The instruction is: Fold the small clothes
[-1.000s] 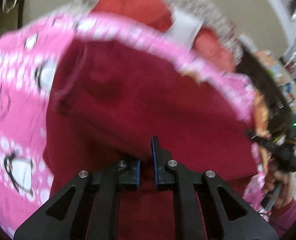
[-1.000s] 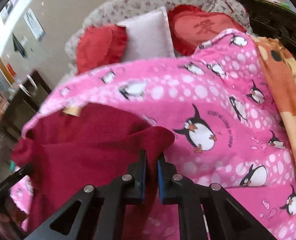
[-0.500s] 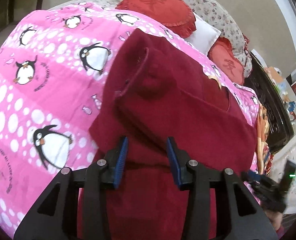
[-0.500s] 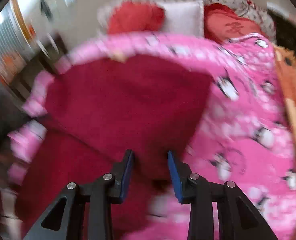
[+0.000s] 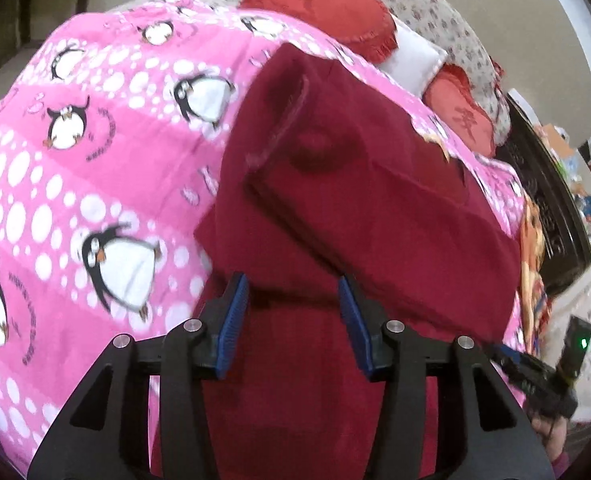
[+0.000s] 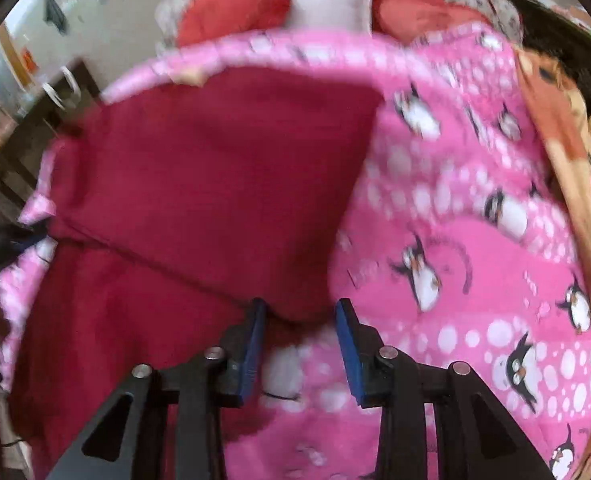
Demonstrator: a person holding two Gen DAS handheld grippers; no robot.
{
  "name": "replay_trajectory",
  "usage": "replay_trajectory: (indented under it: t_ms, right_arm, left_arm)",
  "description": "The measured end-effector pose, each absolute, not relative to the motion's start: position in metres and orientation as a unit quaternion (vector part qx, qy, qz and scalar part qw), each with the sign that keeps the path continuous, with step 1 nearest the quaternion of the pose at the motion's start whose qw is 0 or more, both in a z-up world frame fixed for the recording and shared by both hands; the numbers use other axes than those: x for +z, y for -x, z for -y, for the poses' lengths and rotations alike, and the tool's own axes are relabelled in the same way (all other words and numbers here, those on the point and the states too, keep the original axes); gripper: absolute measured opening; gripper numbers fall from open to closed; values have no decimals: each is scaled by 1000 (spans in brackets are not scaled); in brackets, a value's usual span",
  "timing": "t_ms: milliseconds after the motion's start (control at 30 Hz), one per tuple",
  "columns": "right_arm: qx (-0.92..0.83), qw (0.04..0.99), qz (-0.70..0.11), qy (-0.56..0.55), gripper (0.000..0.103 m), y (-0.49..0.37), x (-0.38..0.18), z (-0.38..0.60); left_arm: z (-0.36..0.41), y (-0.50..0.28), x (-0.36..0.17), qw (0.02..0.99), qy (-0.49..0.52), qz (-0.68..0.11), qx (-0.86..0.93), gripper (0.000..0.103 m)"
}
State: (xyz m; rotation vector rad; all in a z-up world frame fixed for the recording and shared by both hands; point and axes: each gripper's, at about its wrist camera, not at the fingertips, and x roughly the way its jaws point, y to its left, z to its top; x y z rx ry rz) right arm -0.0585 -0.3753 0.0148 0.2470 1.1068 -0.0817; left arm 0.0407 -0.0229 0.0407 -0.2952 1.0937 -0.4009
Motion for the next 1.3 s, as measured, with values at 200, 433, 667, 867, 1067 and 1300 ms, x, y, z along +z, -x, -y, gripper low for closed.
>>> replay_trajectory:
  t_ms: [200, 433, 667, 867, 1067, 1300]
  right_arm:
    - [-13, 853, -494, -167, 38, 105, 42, 381]
    - [34, 844, -495, -205, 47, 172, 46, 372]
    - [55, 834, -498, -232, 48, 180, 32, 352]
    - [25, 834, -478, -273, 48, 135, 22, 356]
    - [-22, 814, -505, -285, 48, 107, 3, 360]
    - [-26, 840, -508, -189, 14, 104, 10, 342]
  left_arm:
    - [1, -11, 42, 814, 134, -531, -193, 64]
    - [-26, 39, 30, 799, 114, -563, -179, 65]
    - [-40, 77, 25, 793, 109, -574, -172, 65]
    - [-45, 94, 24, 800, 95, -573, -150, 65]
    - [-46, 103, 28, 811, 82, -560, -147, 65]
    - [-42, 102, 26, 811, 78, -560, -152, 65]
